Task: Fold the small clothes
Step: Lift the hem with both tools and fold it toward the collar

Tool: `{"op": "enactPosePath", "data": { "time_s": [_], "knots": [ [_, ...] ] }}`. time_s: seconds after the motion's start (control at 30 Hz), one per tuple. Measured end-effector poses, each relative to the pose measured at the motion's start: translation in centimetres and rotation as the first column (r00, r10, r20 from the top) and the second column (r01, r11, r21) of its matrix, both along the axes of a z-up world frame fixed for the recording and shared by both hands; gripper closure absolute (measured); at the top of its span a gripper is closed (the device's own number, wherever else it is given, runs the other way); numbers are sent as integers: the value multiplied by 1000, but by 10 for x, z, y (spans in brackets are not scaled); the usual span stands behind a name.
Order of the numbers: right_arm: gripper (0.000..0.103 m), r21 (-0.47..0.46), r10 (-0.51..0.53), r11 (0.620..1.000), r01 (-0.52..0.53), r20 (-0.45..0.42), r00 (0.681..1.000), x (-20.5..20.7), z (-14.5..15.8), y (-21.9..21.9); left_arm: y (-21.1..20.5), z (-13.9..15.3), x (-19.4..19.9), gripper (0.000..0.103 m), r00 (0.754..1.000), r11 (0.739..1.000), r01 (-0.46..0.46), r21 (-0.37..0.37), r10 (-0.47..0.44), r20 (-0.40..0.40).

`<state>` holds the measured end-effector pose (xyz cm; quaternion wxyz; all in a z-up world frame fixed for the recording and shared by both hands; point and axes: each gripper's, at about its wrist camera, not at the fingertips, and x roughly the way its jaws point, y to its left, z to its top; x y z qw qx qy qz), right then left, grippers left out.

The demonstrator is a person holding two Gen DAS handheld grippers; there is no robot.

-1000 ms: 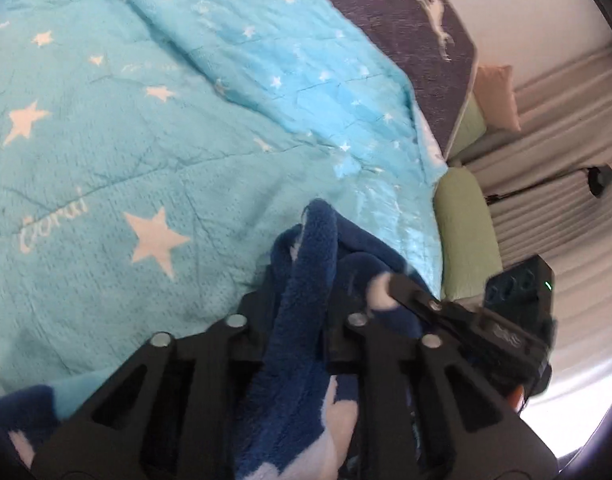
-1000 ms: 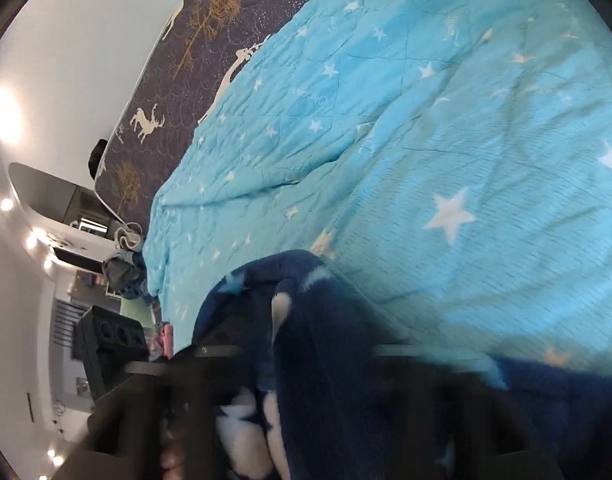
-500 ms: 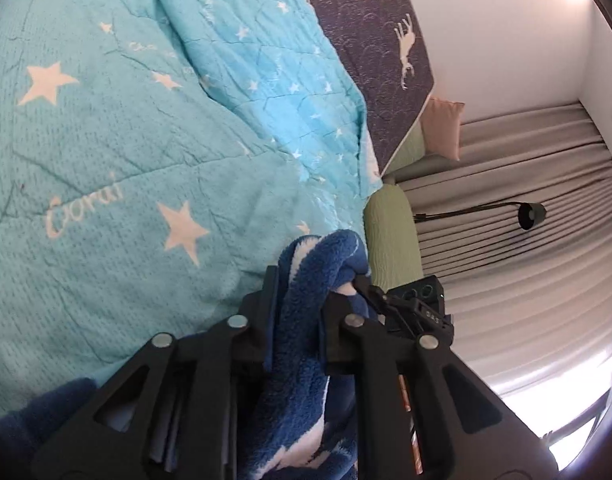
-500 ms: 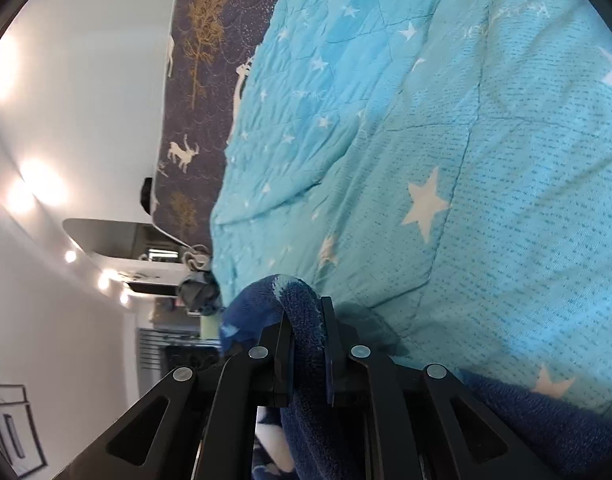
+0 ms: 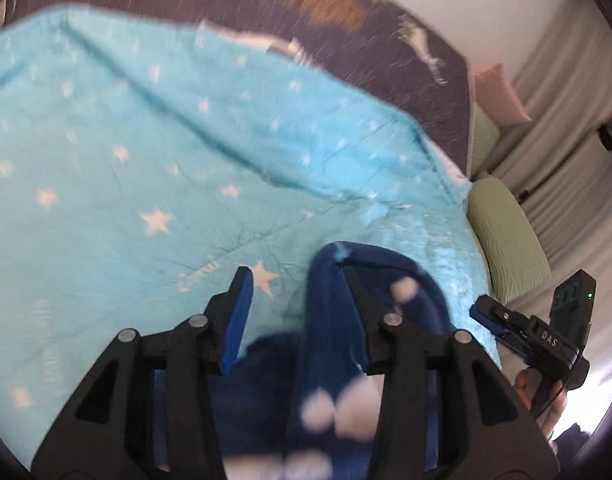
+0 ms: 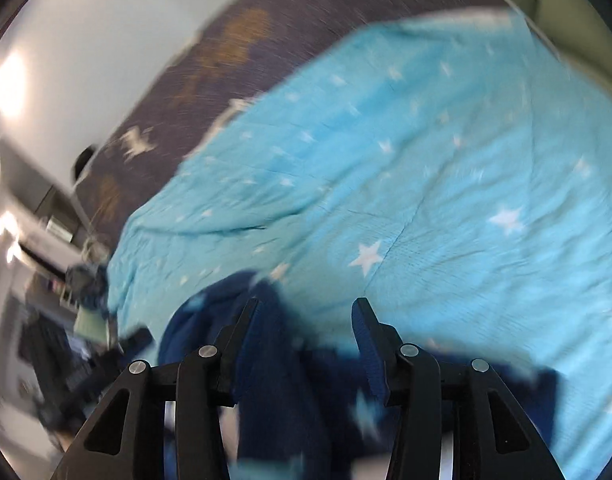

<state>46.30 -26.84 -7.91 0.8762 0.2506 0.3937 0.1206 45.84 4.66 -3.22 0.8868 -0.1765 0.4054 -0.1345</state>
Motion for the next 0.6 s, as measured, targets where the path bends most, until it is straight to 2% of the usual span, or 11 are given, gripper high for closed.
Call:
{"op": "enactPosePath", "data": {
  "time_s": [0.1, 0.13, 0.2, 0.33, 0.4, 0.47, 0.6],
  "knots": [
    [55, -39, 73, 997, -71, 45, 996, -56, 20, 3, 3, 20, -40, 57, 997, 998, 65, 29, -65, 31],
    [55, -53, 95, 994, -92, 50, 994, -75, 22, 7, 2, 26, -65, 56, 994, 994, 100, 54, -102, 38],
    [55, -100, 141, 986, -134, 62, 988, -126, 27, 6, 1, 27, -101, 49, 989, 986, 139, 90, -143, 45],
    [55, -215, 187, 962, -169, 66, 980, -231, 23, 3, 7, 20, -206, 46, 978, 963, 180, 201, -198, 70],
    [55, -251, 184, 954, -163, 62, 981, -283, 20, -7, 14, 14, -243, 39, 979, 958, 170, 229, -192, 74],
    [55, -261, 159, 955, -139, 60, 985, -328, 19, -19, 22, 6, -281, 38, 983, 955, 149, 258, -171, 67],
    [55, -244, 92, 967, -74, 62, 994, -386, 18, -43, 31, -6, -338, 36, 986, 948, 142, 285, -161, 45]
  ]
}}
